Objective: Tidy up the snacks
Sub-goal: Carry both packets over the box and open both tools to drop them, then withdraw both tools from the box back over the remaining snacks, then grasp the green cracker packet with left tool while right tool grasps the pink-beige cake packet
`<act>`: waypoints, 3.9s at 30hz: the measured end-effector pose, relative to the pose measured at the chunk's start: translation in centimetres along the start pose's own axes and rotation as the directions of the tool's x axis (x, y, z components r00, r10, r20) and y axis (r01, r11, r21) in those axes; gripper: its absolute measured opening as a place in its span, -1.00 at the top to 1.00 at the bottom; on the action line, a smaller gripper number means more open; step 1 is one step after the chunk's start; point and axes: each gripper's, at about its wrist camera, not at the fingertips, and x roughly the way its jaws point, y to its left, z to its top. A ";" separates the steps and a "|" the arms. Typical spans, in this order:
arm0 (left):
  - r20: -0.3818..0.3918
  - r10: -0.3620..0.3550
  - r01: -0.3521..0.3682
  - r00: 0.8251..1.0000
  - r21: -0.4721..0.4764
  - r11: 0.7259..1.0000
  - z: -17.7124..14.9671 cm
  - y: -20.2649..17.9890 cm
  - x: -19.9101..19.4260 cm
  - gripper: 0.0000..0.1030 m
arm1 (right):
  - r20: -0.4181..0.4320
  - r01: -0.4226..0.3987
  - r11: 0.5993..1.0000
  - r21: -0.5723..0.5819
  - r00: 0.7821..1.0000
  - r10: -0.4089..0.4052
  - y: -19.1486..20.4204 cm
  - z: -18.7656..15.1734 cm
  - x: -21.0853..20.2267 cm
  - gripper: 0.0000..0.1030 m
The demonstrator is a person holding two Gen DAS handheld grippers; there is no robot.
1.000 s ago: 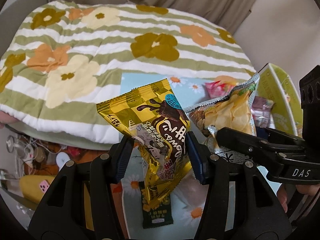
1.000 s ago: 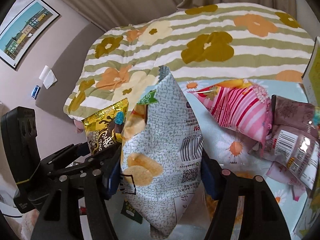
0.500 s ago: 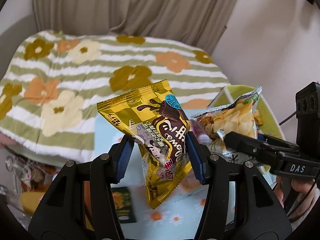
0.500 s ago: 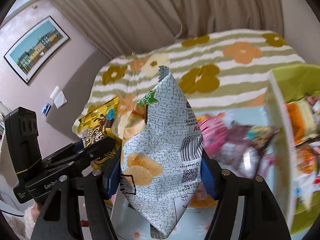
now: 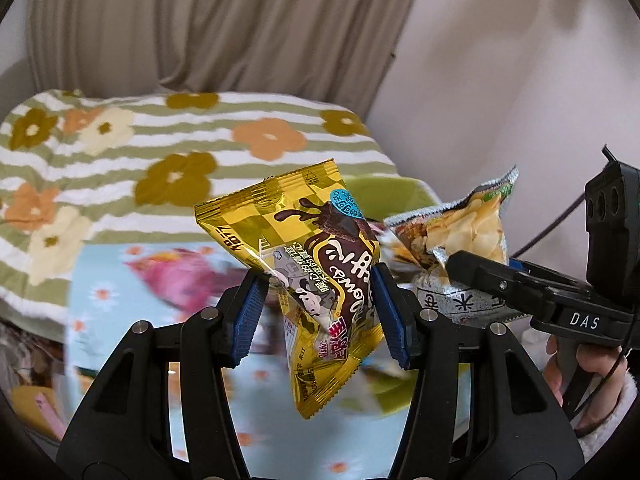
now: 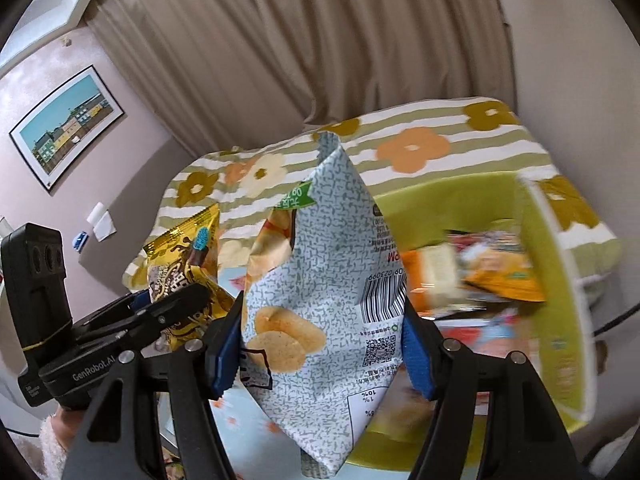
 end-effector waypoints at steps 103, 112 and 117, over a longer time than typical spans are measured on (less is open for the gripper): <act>-0.242 0.194 -0.222 0.951 -0.093 0.971 -13.9 25.0 -8.1 -0.90 | -0.175 0.018 0.975 -0.221 0.983 -0.058 20.4 -9.1 14.9 -0.98; -0.324 0.185 -0.223 0.928 -0.084 0.971 -16.9 26.3 -2.9 -0.34 | -0.276 -0.057 0.921 -0.386 0.960 -0.056 20.8 -10.4 19.2 -0.98; -0.356 0.216 -0.263 0.909 -0.089 0.961 -18.0 27.0 -0.4 -0.23 | -0.368 -0.145 0.858 -0.493 0.928 -0.055 21.0 -11.2 22.0 -0.98</act>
